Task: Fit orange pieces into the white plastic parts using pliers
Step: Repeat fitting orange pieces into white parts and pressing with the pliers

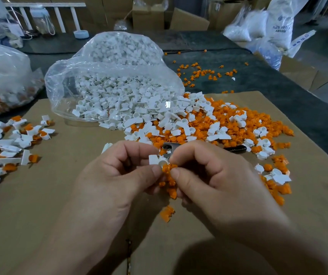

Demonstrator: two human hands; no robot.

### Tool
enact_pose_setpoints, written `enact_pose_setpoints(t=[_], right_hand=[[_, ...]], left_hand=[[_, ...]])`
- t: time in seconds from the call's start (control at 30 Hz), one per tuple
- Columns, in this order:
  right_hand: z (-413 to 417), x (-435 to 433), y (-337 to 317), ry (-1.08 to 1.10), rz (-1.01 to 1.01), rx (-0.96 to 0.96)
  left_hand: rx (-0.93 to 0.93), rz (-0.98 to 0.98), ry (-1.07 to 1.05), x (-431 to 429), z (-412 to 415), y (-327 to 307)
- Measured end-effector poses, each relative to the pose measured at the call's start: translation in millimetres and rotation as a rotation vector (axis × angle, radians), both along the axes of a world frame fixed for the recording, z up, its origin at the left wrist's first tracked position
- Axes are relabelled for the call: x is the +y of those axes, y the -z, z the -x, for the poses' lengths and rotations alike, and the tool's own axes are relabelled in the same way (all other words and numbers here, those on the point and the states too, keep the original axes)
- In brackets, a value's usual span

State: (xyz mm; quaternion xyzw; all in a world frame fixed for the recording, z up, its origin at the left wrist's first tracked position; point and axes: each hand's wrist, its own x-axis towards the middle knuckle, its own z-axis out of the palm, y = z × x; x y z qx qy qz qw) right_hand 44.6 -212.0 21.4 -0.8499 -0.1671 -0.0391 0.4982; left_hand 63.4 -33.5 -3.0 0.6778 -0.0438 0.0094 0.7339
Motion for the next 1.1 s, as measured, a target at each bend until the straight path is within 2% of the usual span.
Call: enact_pose_setpoints(t=[0.2,0.33,0.5,0.83,1.03,1.1], right_hand=[[-1,1,1,0.087,0.263,-0.29],[0,2,-2,0.089,0.406,-0.361],[2,5,-8,0.033,0.505,-0.322],[0,9,-15,0.005,0.605,-0.203],[-4,12,-3,0.061,0.669,-0.147],[-5,11,-3,0.061,0.665,-0.152]], left_hand=[[0.032,0.026,0.062,1,-1,10],[-0.004,-0.062,0.033,0,0,13],[-0.061,-0.25,0.009,-1,3,13],[-0.176,-0.403,-0.037,-4,7,11],[-0.304,-0.728,-0.098,-10,8,8],[-0.317,-0.741,-0.082,-8,8,8]])
